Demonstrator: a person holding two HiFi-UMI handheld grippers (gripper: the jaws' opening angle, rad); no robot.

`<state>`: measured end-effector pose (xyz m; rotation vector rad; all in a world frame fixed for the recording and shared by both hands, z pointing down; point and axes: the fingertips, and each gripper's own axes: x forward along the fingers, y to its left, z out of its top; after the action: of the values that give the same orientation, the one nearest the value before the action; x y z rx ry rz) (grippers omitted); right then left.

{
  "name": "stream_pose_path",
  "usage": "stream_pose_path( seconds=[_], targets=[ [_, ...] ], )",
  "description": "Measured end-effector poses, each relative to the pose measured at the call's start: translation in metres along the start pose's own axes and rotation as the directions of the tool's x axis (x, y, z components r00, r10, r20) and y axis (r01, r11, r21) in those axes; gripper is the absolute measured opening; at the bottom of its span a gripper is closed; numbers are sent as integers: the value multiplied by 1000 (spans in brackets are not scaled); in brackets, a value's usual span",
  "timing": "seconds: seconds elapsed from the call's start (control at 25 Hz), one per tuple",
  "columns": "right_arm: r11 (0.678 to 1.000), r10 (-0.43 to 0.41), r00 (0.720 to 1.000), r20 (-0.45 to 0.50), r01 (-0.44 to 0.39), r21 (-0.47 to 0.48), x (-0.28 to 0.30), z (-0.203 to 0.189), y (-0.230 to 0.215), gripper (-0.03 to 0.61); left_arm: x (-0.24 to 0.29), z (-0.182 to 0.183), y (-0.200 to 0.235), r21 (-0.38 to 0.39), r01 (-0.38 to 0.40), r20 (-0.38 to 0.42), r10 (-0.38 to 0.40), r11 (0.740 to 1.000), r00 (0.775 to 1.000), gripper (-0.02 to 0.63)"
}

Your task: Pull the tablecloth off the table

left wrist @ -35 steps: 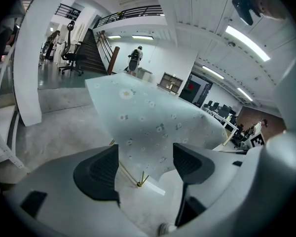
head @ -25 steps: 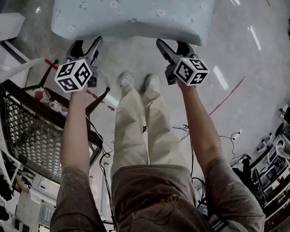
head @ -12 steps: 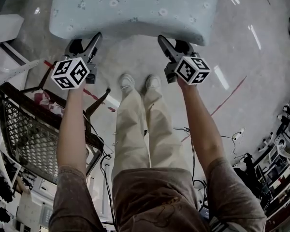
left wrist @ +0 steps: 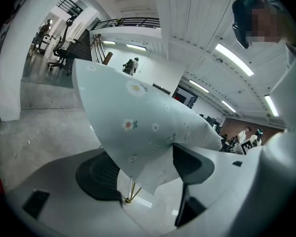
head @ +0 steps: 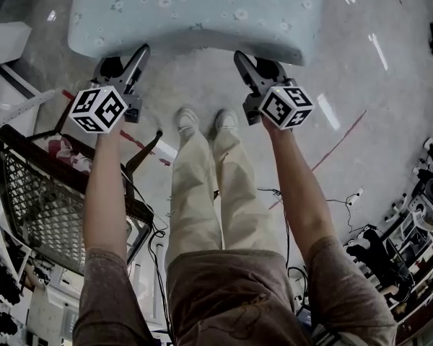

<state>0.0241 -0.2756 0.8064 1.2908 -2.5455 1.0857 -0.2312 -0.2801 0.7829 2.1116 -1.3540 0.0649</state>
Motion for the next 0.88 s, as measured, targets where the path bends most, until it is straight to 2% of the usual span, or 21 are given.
stream_pose_path(
  seconds=[0.08,0.2,0.6,0.88],
  targets=[
    [1000,0,1000,5,0,1,-2,0,1,213,-4,-2,1,-8,-6,-3,6,1000,1000,325],
    [1000,-5,1000,16,5,2,-8,2,1,168,-10,-3,-2,-16,-7,-3,7,1000,1000,250],
    [999,-48,997,62,47,21,-15,4,1,15,-23,-2,-4,-58,10,11,-9,998,1000,70],
    [994,-71,993,93,63,89,-13,7,1,9,-26,0,-7,-70,19,27,-17,997,1000,30]
  ],
)
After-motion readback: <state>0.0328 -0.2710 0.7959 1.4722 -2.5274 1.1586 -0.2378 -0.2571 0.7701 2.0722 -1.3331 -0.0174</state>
